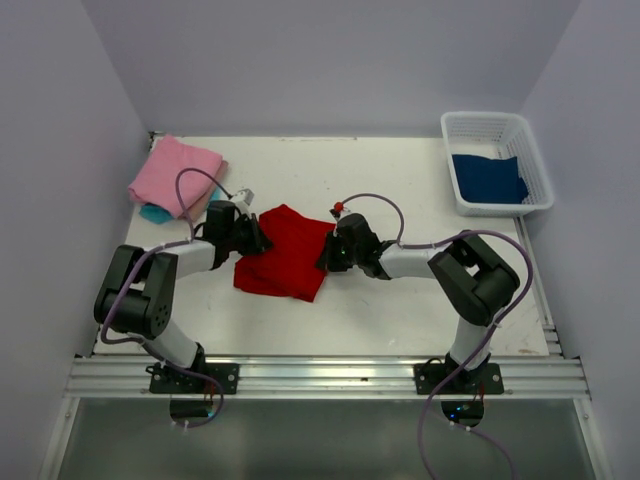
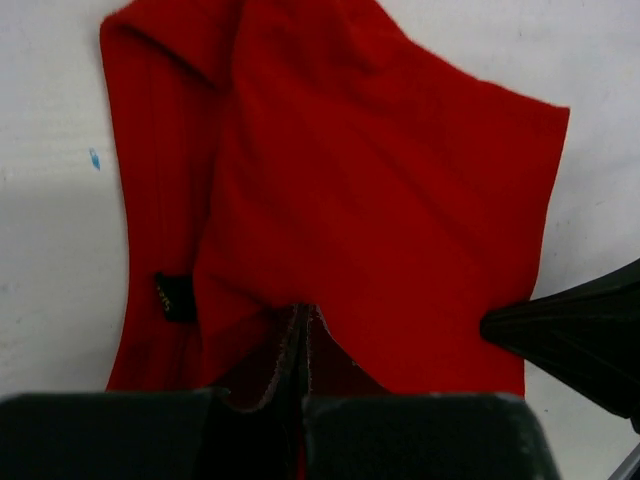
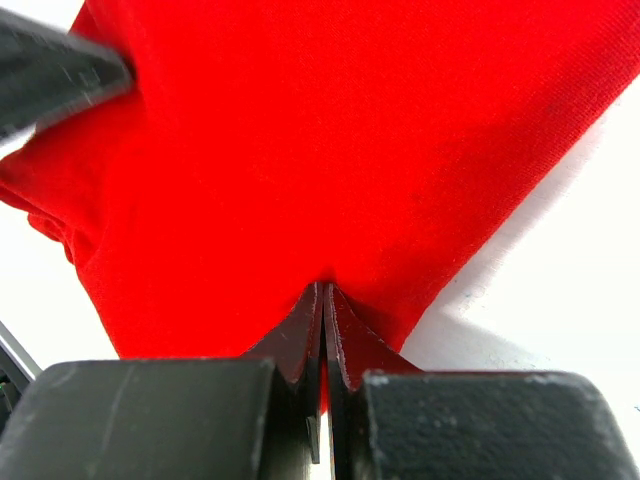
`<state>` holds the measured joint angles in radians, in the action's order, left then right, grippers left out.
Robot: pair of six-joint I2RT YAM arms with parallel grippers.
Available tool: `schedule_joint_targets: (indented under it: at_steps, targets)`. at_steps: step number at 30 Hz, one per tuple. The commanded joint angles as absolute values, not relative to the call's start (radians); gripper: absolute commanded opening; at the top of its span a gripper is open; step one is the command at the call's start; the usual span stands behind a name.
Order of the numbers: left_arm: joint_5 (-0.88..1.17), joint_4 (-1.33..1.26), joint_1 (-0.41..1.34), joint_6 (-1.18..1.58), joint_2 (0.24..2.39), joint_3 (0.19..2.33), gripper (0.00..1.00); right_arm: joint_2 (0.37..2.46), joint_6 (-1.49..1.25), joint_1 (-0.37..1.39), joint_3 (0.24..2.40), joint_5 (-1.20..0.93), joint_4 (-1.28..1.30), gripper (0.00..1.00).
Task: Fold and stack the t-shirts
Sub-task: Smooth out wrinkles on the folded tshirt
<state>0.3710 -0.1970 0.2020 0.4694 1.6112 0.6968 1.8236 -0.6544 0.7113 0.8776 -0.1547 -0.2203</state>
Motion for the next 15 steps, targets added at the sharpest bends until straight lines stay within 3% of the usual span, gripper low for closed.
schedule_joint_targets:
  at_steps: [1,15]
  targets:
    - [0.416,-0.181,0.204,0.436,1.580,0.669,0.00,1.901,-0.603,0.707,0.818,-0.084,0.071,0.00]
    - [-0.086,0.169,0.203,0.462,1.425,0.693,0.00,1.899,-0.597,0.709,0.844,-0.066,0.097,0.00]
